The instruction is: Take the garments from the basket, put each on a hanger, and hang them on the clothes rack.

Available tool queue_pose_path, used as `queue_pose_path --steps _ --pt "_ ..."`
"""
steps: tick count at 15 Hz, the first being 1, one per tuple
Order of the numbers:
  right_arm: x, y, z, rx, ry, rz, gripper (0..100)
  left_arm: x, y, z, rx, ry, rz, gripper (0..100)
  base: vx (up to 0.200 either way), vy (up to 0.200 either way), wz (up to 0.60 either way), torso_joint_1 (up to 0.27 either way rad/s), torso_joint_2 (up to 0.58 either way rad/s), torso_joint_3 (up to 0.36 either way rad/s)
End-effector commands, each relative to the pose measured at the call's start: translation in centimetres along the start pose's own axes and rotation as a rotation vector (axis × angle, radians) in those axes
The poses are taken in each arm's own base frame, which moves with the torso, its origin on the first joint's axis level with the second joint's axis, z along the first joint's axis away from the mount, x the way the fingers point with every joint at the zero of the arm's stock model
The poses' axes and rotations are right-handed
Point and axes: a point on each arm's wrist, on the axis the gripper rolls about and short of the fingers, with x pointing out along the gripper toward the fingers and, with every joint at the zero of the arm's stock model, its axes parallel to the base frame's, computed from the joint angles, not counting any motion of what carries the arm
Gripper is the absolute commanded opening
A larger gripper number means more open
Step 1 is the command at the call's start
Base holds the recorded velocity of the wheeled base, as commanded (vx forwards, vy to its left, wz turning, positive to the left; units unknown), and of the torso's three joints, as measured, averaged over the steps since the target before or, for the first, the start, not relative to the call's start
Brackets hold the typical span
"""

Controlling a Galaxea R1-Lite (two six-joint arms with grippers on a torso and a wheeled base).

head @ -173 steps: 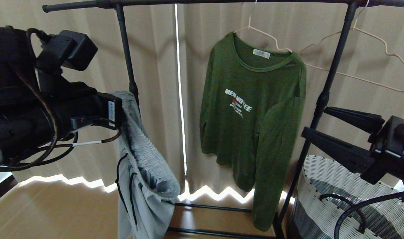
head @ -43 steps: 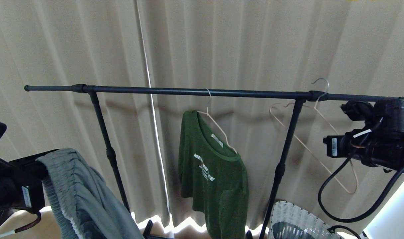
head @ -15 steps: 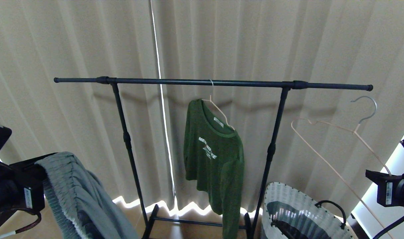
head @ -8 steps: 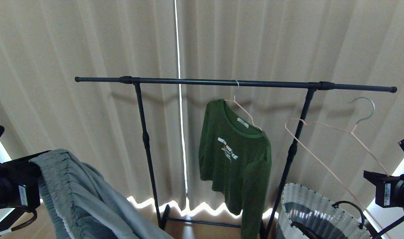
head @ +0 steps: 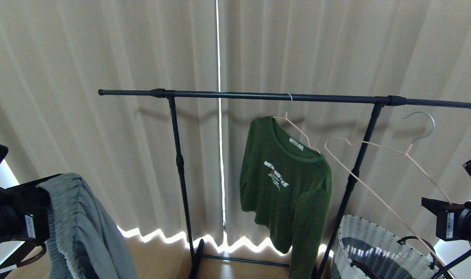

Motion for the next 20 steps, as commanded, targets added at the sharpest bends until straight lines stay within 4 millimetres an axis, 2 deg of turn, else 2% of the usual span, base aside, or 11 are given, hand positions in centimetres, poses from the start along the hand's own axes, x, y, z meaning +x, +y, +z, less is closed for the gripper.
queue_pose_path --steps 1,4,7,10,13,15,17,20 --pt "-0.1 0.1 0.0 -0.001 -0.005 0.009 0 0.2 0.0 0.0 -0.001 0.007 -0.001 0 0.0 0.0 0.0 0.0 0.0 0.0" --pt "-0.3 0.9 -0.1 -0.019 -0.004 0.081 0 0.6 0.1 0.2 -0.007 0.027 0.001 0 0.0 0.0 0.0 0.0 0.0 0.0" --pt "-0.8 1.8 0.9 -0.036 -0.066 0.15 0 2.4 -0.1 0.4 -0.016 0.085 0.005 0 0.0 0.0 0.0 0.0 0.0 0.0" --pt "-1.7 3.1 1.1 -0.07 -0.094 0.249 0 4.6 -2.0 2.4 -0.135 0.076 -0.073 0 0.0 0.0 0.0 0.0 0.0 0.0" --pt "-2.1 4.8 1.9 -0.109 -0.118 0.346 0 7.4 -4.3 4.6 -0.196 0.088 -0.036 0 0.0 0.0 0.0 0.0 0.0 0.0" --pt "-2.1 6.4 1.5 -0.138 -0.089 0.427 0 9.3 -5.3 5.5 -0.21 0.098 -0.007 0 0.0 0.0 0.0 0.0 0.0 0.0" --pt "-2.1 8.9 0.8 -0.113 -0.02 0.541 0 11.4 -6.2 5.8 -0.223 0.121 0.033 0 0.0 0.0 0.0 0.0 0.0 0.0" --pt "-3.6 11.5 0.3 -0.058 0.036 0.687 0 14.0 -7.4 5.7 -0.232 0.144 0.128 0 0.0 0.0 0.0 0.0 0.0 0.0"
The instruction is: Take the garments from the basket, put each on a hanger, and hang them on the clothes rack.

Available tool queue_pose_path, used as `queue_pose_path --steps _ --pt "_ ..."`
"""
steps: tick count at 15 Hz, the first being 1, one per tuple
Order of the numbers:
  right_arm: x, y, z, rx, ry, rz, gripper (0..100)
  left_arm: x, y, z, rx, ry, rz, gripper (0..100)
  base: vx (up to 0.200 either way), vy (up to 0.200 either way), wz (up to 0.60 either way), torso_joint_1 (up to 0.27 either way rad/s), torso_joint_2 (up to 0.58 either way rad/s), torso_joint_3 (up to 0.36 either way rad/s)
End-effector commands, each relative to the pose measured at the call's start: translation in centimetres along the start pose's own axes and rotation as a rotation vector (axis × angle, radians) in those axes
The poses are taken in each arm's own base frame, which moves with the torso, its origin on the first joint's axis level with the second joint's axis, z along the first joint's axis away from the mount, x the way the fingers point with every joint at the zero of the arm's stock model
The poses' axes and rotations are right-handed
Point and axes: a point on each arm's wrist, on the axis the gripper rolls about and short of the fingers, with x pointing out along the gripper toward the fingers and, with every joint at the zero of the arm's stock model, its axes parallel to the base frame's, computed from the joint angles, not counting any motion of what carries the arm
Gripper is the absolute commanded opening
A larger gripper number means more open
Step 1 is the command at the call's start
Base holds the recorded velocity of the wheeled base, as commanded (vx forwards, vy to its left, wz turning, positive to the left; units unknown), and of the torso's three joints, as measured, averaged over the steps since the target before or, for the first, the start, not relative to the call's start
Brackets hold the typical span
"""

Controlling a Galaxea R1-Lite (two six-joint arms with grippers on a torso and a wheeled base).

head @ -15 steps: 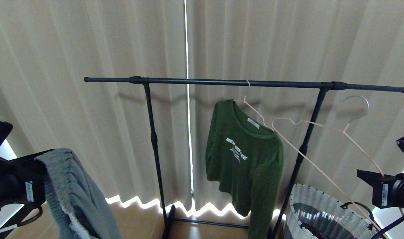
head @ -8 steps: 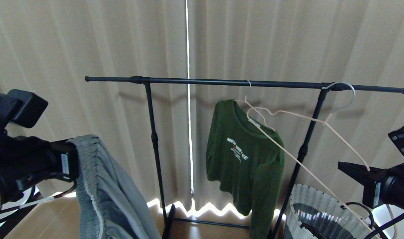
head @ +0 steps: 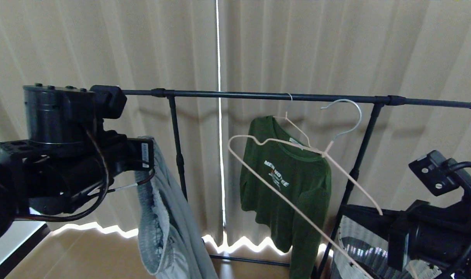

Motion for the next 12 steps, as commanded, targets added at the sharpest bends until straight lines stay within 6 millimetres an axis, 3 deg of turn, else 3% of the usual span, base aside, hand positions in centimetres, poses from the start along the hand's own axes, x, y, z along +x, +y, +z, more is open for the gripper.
queue_pose_path --steps 1,5,12 --pt "0.5 2.0 -0.6 -0.007 0.049 0.091 0 2.6 -1.6 -0.6 0.012 0.029 0.032 0 0.0 0.0 0.0 0.0 0.0 0.0" --pt "0.4 3.7 -1.2 -0.036 0.082 0.179 0 3.8 -2.5 0.2 0.006 0.006 0.056 0 0.0 0.0 0.0 0.0 0.0 0.0" --pt "0.6 4.2 -1.4 -0.047 0.109 0.229 0 3.9 -2.7 0.1 0.017 0.009 0.05 0 0.0 0.0 0.0 0.0 0.0 0.0"
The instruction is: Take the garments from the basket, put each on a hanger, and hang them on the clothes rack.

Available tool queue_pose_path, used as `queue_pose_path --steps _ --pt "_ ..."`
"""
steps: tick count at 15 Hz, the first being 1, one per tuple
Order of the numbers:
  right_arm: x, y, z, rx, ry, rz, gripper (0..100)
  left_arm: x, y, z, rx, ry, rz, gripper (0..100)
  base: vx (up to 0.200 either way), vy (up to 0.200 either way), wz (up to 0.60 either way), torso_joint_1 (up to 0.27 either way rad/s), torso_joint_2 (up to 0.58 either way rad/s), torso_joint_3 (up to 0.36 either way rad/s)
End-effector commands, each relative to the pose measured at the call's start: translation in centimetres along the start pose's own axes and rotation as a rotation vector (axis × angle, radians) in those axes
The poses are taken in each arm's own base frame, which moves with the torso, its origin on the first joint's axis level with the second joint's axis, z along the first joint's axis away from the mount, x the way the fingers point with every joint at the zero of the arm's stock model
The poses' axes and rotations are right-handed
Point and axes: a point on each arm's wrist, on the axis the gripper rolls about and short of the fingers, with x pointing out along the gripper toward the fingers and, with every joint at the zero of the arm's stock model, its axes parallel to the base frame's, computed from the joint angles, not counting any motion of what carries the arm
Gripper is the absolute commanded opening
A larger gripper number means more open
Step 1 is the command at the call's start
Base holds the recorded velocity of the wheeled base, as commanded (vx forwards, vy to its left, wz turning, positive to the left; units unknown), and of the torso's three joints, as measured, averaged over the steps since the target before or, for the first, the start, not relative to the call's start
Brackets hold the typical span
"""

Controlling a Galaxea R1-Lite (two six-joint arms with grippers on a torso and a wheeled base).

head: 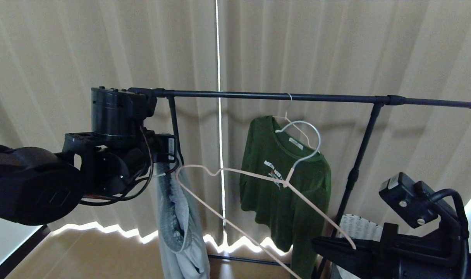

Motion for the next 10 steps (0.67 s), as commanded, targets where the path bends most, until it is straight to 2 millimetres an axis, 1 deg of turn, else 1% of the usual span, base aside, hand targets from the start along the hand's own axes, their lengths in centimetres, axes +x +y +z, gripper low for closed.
queue_pose_path --steps 1,5,6,8,9,10 --pt "0.3 0.3 -0.1 -0.007 0.012 0.012 0 0.1 -0.1 -0.1 0.004 0.004 0.0 0 0.0 0.0 0.0 0.0 0.0 0.0" --pt "0.5 1.2 0.2 -0.024 0.015 0.048 0 0.4 0.5 0.0 0.033 0.004 0.022 0 0.0 0.0 0.0 0.0 0.0 0.0" --pt "1.0 1.3 0.2 -0.024 0.03 0.045 0 0.3 0.4 0.0 0.036 0.003 0.02 0 0.0 0.0 0.0 0.0 0.0 0.0" --pt "2.8 1.3 0.2 -0.023 0.07 0.014 0 0.1 0.3 0.1 0.061 -0.001 0.035 0 0.0 0.0 0.0 0.0 0.0 0.0" --pt "3.2 1.3 0.2 -0.021 0.077 0.012 0 0.1 0.3 0.2 0.074 -0.002 0.039 0 0.0 0.0 0.0 0.0 0.0 0.0" --pt "4.6 1.2 0.6 -0.01 0.088 -0.019 0 -0.1 0.5 0.4 0.111 -0.007 0.064 0 0.0 0.0 0.0 0.0 0.0 0.0"
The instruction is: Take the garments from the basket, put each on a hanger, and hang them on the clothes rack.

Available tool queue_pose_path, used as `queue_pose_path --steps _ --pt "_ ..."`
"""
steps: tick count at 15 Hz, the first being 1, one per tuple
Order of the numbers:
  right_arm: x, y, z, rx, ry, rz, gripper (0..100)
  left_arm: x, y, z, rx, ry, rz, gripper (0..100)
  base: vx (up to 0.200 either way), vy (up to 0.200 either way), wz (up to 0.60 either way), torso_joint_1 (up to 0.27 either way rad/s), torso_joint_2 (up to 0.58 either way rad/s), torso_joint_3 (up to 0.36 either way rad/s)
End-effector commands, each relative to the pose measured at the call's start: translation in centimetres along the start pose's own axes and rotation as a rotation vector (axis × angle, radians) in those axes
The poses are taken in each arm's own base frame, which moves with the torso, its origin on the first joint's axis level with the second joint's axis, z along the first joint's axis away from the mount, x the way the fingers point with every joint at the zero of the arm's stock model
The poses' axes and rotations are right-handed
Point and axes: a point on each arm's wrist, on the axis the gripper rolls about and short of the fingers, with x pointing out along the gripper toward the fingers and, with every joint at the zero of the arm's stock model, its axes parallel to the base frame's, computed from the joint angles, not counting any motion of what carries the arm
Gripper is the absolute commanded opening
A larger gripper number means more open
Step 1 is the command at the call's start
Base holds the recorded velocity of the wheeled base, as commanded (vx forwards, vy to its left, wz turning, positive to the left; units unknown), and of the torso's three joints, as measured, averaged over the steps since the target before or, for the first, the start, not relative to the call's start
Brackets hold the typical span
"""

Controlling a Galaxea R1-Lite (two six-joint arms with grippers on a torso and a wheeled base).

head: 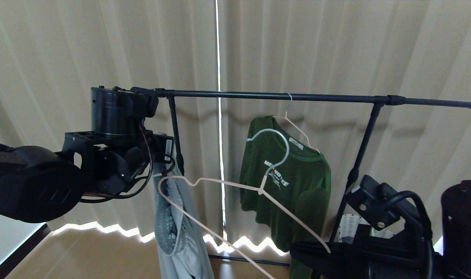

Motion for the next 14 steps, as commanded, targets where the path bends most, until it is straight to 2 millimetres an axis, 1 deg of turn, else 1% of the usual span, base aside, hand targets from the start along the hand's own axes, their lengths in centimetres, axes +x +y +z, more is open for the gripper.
queue_pose_path --steps 1,2,3,5,7,9,11,12,14 --pt "3.0 -0.5 0.5 0.02 0.04 -0.069 0 -0.3 0.3 0.5 0.019 -0.014 0.016 0 0.0 0.0 0.0 0.0 0.0 0.0" --pt "4.0 -0.8 0.8 0.034 0.042 -0.099 0 -0.5 0.3 0.7 0.025 -0.02 0.015 0 0.0 0.0 0.0 0.0 0.0 0.0" --pt "4.5 -0.8 1.1 0.048 0.039 -0.114 0 -0.6 0.4 0.6 0.035 -0.012 0.015 0 0.0 0.0 0.0 0.0 0.0 0.0" --pt "5.7 -0.8 1.9 0.101 0.009 -0.144 0 -1.2 0.5 0.1 0.087 0.054 0.002 0 0.0 0.0 0.0 0.0 0.0 0.0" --pt "6.2 -0.7 2.2 0.118 -0.002 -0.15 0 -1.2 0.4 0.0 0.095 0.065 0.0 0 0.0 0.0 0.0 0.0 0.0 0.0" --pt "6.3 -0.6 2.5 0.121 -0.014 -0.147 0 -1.1 0.3 0.0 0.097 0.067 -0.002 0 0.0 0.0 0.0 0.0 0.0 0.0" --pt "6.3 -0.5 2.5 0.12 -0.031 -0.133 0 -1.1 0.1 0.4 0.08 0.054 -0.006 0 0.0 0.0 0.0 0.0 0.0 0.0" --pt "6.5 -0.4 2.1 0.116 -0.027 -0.124 0 -1.2 0.1 0.8 0.07 0.042 -0.008 0 0.0 0.0 0.0 0.0 0.0 0.0" --pt "7.4 -0.3 2.1 0.115 -0.039 -0.122 0 -1.5 -0.3 1.2 0.064 0.028 -0.024 0 0.0 0.0 0.0 0.0 0.0 0.0"
